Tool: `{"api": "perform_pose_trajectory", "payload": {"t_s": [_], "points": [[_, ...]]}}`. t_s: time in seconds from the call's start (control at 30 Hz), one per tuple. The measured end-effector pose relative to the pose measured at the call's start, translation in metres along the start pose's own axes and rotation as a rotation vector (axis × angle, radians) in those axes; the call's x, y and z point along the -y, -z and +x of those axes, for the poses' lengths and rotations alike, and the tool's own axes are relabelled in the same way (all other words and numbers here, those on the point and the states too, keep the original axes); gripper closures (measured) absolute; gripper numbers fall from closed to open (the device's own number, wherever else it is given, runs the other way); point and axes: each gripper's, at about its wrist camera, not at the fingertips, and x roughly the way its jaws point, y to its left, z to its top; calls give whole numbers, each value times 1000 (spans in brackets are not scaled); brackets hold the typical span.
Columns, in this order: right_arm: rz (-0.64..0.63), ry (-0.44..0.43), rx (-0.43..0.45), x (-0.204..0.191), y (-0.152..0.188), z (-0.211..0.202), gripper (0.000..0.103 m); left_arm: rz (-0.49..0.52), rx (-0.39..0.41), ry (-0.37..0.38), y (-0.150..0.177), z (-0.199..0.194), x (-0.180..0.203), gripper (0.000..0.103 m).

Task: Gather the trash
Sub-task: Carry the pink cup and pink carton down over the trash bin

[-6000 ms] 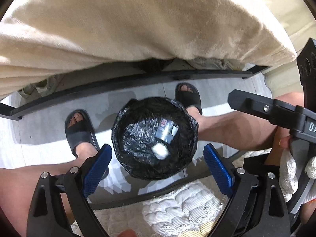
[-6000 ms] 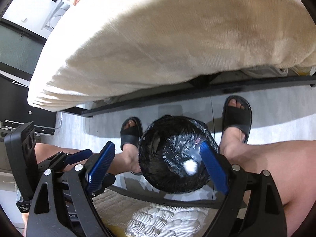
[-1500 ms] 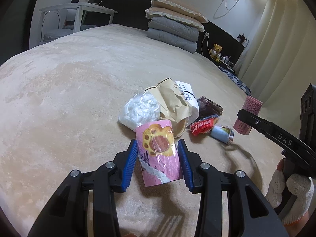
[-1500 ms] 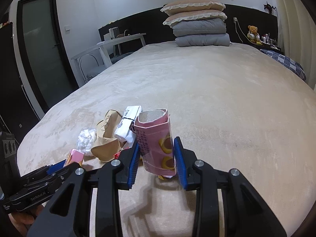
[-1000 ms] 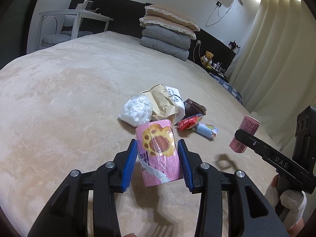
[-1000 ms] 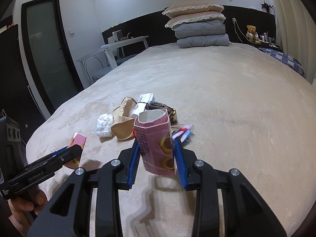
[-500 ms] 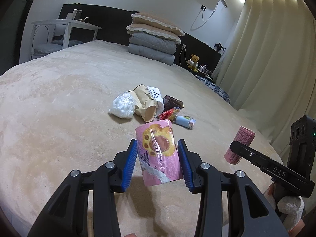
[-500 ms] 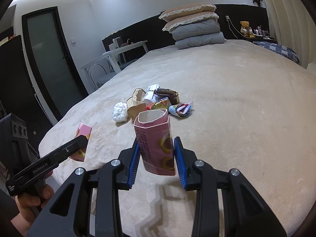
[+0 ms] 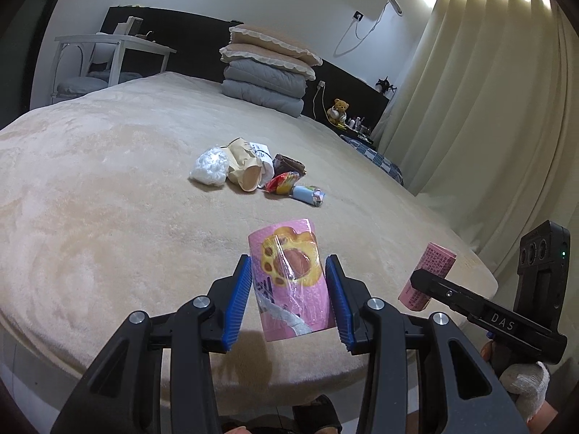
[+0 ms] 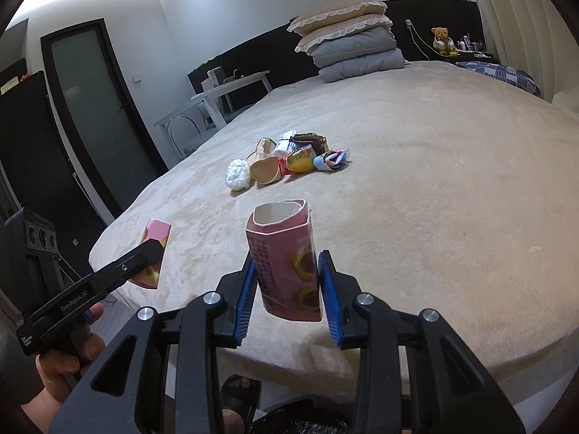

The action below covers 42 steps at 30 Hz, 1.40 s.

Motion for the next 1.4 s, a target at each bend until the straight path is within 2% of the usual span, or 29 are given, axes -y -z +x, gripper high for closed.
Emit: {"api": "perform_pose_trajectory", "payload": {"t_s": [0.6, 0.77, 1.03, 1.4], "points": [[-4, 6, -72, -23, 61, -40, 68, 35, -35, 34, 44, -44, 26, 63], [47, -15, -112, -18, 72, -41, 68, 44, -57, 41, 55, -49, 29, 63], [42, 8, -184, -14, 90, -40, 68, 73, -134, 52, 75, -45, 35, 63], [101, 23, -359, 0, 115, -13, 68, 91, -297, 23, 101, -20, 34, 63]]}}
